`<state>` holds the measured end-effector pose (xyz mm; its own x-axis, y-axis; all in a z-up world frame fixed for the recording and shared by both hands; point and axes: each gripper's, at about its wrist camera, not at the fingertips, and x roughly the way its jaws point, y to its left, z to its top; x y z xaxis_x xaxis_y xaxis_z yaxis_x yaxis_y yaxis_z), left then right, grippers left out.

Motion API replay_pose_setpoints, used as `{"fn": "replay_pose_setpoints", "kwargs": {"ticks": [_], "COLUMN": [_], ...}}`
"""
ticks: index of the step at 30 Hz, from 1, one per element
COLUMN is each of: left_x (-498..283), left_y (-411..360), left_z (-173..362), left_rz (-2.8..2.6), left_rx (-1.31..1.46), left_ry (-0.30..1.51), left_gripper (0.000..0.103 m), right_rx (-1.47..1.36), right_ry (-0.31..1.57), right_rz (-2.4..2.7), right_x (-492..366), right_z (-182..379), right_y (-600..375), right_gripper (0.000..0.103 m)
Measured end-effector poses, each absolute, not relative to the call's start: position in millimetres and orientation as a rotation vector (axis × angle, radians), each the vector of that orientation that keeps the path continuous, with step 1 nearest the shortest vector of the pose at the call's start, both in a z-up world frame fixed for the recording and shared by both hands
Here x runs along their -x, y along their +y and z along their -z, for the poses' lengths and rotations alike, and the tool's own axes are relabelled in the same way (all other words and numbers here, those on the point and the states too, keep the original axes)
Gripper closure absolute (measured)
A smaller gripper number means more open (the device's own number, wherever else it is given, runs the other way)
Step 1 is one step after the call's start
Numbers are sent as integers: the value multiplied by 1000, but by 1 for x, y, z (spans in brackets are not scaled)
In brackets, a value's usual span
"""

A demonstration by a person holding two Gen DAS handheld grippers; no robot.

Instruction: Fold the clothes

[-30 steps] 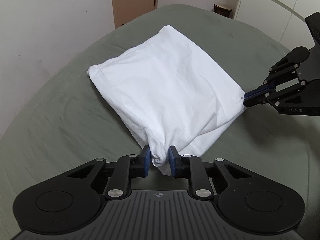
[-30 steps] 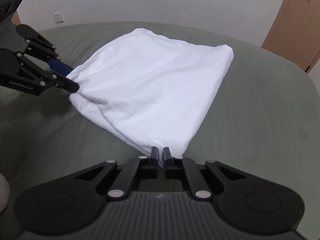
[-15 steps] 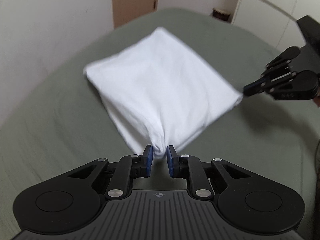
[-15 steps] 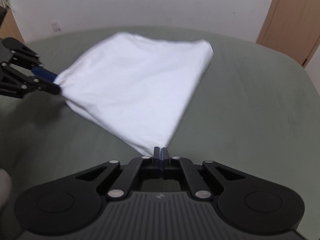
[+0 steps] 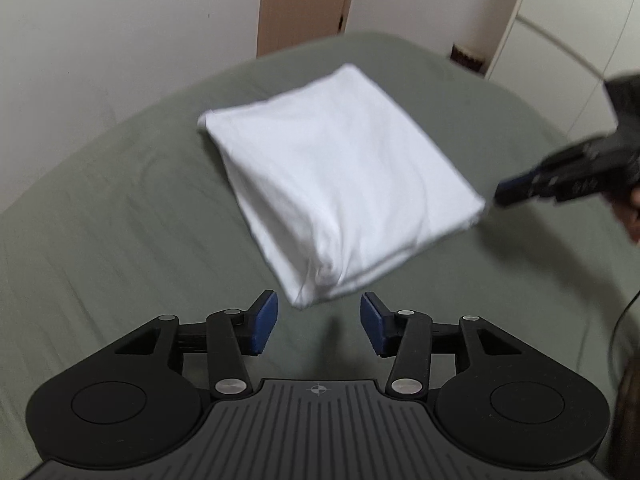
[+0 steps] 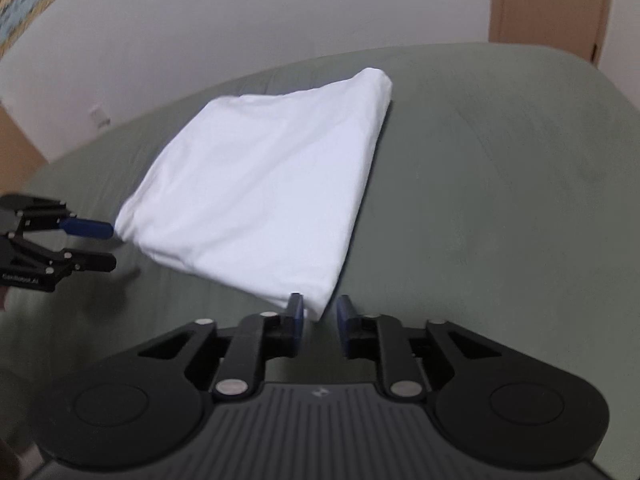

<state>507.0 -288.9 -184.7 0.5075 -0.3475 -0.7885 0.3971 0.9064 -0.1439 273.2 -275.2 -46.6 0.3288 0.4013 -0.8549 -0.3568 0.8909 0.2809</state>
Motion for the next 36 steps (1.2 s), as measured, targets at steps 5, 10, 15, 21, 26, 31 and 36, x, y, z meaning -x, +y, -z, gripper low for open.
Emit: {"fn": "replay_pose_setpoints", "kwargs": {"ticks": [5, 10, 15, 21, 26, 31, 36], "left_x": [-515, -524, -522, -531, -531, -526, -527], "left_y": [-299, -302, -296, -301, -299, -286, -274], "left_z": [174, 180, 183, 185, 185, 192, 209], "left_rz": [422, 362, 348, 347, 343, 300, 264], "left_rx": [-21, 2, 31, 24, 43, 104, 195], "left_ry": [914, 935, 943, 975, 982, 1002, 1036], "left_gripper": [56, 57, 62, 82, 91, 91, 86], "right_rx": [-42, -63, -92, -148, -254, -256, -230], "right_ry": [1151, 1139, 1138, 1201, 1246, 1252, 1255], "right_rz": [-500, -504, -502, -453, -402, -379, -375], "right_x": [-274, -275, -284, -295, -300, -300, -298], "right_z": [55, 54, 56, 68, 76, 78, 86], "right_y": [-272, -273, -272, -269, -273, -273, -271], "right_gripper": [79, 79, 79, 79, 79, 96, 96]}}
